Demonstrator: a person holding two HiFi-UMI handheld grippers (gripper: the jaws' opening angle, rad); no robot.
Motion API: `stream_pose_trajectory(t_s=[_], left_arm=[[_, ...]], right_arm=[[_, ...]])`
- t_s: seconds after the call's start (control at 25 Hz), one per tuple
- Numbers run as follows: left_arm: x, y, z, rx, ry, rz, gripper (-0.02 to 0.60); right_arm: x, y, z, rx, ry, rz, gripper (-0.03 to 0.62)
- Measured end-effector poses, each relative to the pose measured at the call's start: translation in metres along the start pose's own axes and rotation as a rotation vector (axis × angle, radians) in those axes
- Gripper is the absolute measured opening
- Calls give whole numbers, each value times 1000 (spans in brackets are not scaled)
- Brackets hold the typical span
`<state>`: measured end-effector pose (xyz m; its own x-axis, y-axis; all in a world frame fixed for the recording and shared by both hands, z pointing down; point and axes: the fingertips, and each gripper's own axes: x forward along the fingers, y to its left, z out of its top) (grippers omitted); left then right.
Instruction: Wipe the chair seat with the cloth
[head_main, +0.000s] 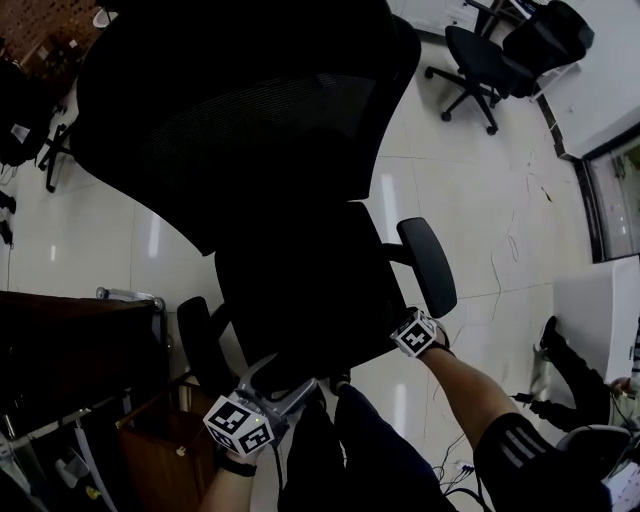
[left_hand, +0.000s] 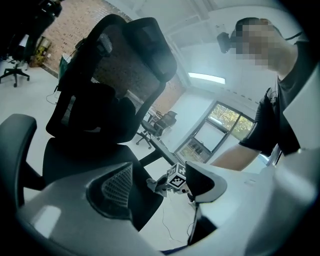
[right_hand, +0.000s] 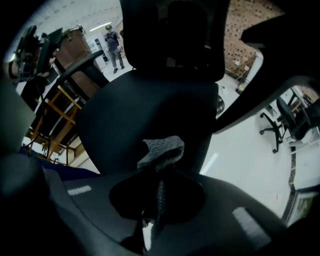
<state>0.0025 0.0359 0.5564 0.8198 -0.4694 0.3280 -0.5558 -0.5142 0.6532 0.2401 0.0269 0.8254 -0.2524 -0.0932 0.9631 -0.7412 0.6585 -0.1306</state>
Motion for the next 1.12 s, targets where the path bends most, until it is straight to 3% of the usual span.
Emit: stream_pose_trajectory(t_s=[0.28,0.48,0.64,0.92,1.12], left_arm=[[-19,-18,17,19,-5,-7,356],[-53,-57,43,59,-38,-48,355],[-85,-104,65,128,-67,-96,354],[-148,-164,70,194,-135,-116,354],[-173,-222,50,225,-177,-74,354]], right_arm=[[-63,49,74,116,-261,71,29],[-168,129,132,102,-466,167,29],[-265,176,162,99,-646,193,29],[-373,246,162,94,-811,218,29],[-438,282,116,48,-900,248,29]])
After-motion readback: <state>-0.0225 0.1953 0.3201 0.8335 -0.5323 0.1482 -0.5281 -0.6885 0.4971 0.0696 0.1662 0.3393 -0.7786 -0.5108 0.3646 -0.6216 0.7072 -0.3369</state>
